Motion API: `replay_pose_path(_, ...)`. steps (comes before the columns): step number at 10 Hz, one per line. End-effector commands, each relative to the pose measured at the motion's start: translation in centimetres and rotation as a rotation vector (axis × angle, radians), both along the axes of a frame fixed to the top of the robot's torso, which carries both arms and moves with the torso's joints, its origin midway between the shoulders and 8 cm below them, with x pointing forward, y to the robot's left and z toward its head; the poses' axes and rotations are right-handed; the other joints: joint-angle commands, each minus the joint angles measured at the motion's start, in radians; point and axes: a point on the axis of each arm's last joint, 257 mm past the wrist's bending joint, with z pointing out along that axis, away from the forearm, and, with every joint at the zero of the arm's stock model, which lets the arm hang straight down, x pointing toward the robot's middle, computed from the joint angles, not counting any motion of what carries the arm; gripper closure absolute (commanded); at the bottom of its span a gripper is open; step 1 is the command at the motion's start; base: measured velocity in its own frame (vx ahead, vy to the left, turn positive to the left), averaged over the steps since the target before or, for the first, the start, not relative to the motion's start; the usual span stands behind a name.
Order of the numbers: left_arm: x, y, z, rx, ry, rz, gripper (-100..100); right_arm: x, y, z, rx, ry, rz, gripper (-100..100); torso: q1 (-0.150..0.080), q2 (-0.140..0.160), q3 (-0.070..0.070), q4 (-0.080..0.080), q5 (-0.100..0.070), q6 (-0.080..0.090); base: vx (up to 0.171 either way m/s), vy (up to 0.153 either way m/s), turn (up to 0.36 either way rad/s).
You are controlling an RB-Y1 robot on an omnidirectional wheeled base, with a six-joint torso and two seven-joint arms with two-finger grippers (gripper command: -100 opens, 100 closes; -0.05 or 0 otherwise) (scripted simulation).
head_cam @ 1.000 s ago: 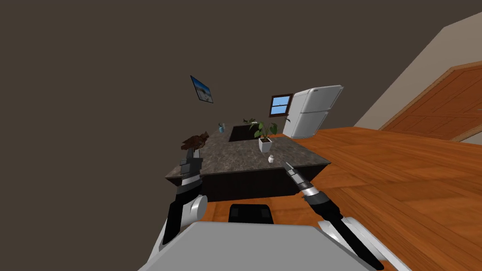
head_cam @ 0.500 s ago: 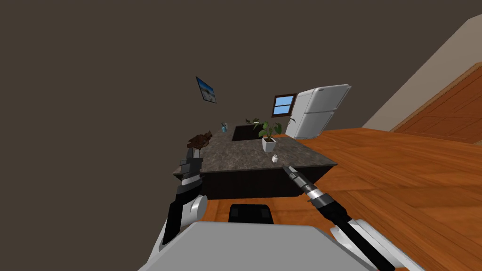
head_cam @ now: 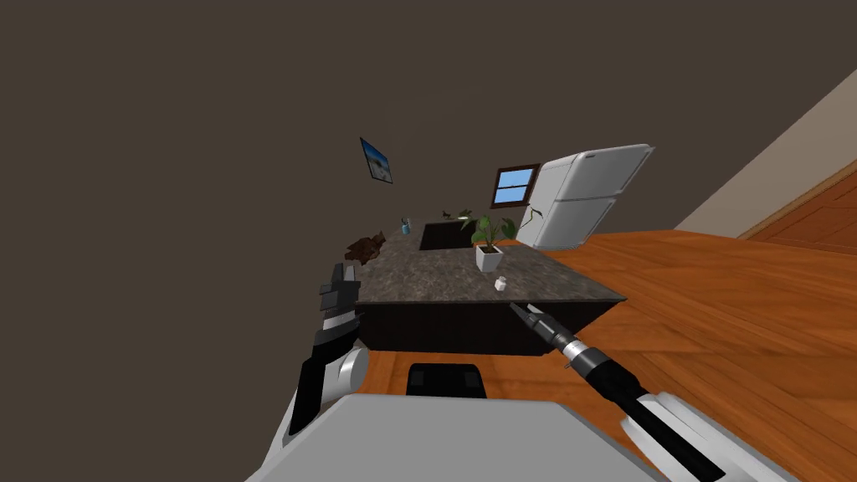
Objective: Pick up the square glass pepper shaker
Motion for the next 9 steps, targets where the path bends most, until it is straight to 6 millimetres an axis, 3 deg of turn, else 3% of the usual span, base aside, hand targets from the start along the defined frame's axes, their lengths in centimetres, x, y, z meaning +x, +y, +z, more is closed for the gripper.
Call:
replay_pose_path(1, 0.0, 0.0, 0.0, 0.000, 0.000, 0.000, 0, -0.3, -2.4, -1.7, -0.092, 0.054, -0.014, -100, 0.000, 0.000, 0.000, 0.000, 0.000, 0.000, 0.014, 0.100, 0.130)
replay_pose_path(3, 0.0, 0.0, 0.0, 0.000, 0.000, 0.000, 0, -0.6, -5.3, -3.0, -0.194, 0.110, -0.032, -100, -0.001, -0.001, -0.001, 0.000, 0.000, 0.000, 0.026, 0.077, 0.117)
replay_pose_path(4, 0.0, 0.0, 0.0, 0.000, 0.000, 0.000, 0, -0.6, -5.3, -3.0, -0.194, 0.110, -0.032, -100, -0.001, -0.002, -0.001, 0.000, 0.000, 0.000, 0.017, 0.045, 0.038)
replay_pose_path(9, 0.0, 0.0, 0.0, 0.000, 0.000, 0.000, 0, -0.9, -12.1, -4.6, -0.410, 0.216, -0.085, -100, -0.002, -0.003, -0.002, -0.001, 0.000, 0.000, 0.040, 0.060, 0.112)
